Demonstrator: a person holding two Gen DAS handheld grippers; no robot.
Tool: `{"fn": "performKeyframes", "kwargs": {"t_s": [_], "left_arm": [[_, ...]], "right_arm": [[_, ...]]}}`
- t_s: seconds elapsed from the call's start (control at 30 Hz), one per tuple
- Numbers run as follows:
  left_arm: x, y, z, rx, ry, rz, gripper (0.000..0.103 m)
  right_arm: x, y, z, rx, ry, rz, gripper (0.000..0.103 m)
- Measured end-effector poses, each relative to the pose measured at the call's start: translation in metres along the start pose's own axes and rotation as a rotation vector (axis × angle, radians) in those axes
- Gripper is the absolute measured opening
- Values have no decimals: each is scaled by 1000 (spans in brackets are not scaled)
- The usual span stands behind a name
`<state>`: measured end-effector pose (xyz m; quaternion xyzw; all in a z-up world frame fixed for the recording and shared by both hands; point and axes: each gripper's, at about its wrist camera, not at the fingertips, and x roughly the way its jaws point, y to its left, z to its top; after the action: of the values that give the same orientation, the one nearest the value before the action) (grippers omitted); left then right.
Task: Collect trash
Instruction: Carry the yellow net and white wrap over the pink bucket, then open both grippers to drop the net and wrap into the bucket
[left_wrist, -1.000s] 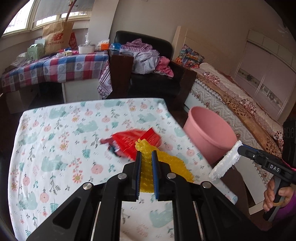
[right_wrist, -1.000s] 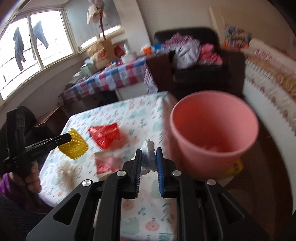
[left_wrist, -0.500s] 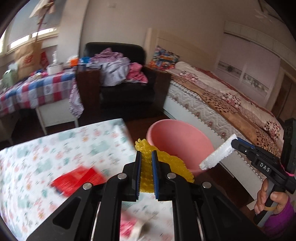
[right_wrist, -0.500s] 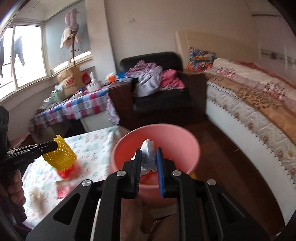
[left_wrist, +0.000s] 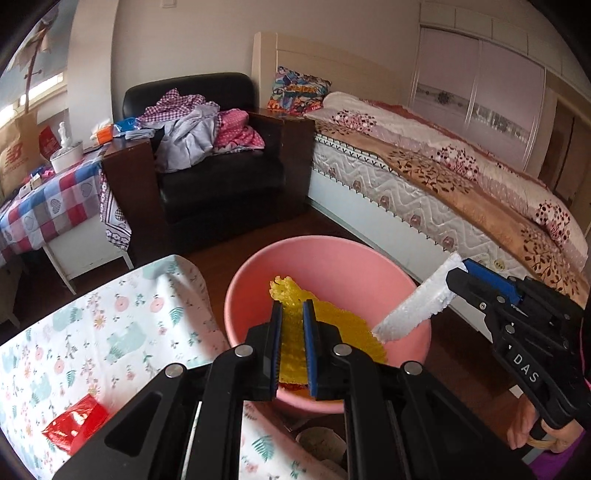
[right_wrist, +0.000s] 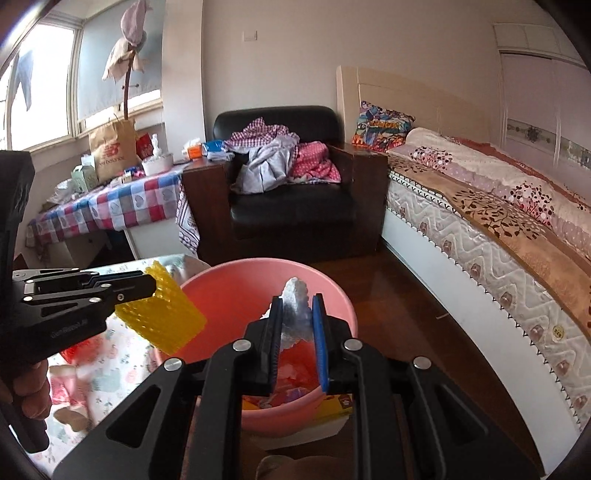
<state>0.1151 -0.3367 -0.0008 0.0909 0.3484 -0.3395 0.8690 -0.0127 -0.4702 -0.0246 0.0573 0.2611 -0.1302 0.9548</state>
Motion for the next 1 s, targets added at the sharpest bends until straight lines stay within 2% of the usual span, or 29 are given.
{"fn": "performKeyframes", "kwargs": {"t_s": [0.27,0.47,0.6,0.67,0.7,1.0], "left_arm": [[29,-9,-9,12,60,12,10],[45,-1,-13,-40,97,0,13],[43,8,-13,-86,86,-5,20],[38,11,-13,-99,71,-19,32],[34,13,-12,-102,60,-22,34],[-7,22,-4,-123,-26,-44,35]], "right_arm": [[18,3,-5,-16,42,22,16],[30,5,-11,-11,83,45,17],[35,6,-9,1,106,68,18],[35,8,-8,-1,111,73,18],[35,9,-7,-4,112,74,18],[26,18,-4,-1,116,107,18]]}}
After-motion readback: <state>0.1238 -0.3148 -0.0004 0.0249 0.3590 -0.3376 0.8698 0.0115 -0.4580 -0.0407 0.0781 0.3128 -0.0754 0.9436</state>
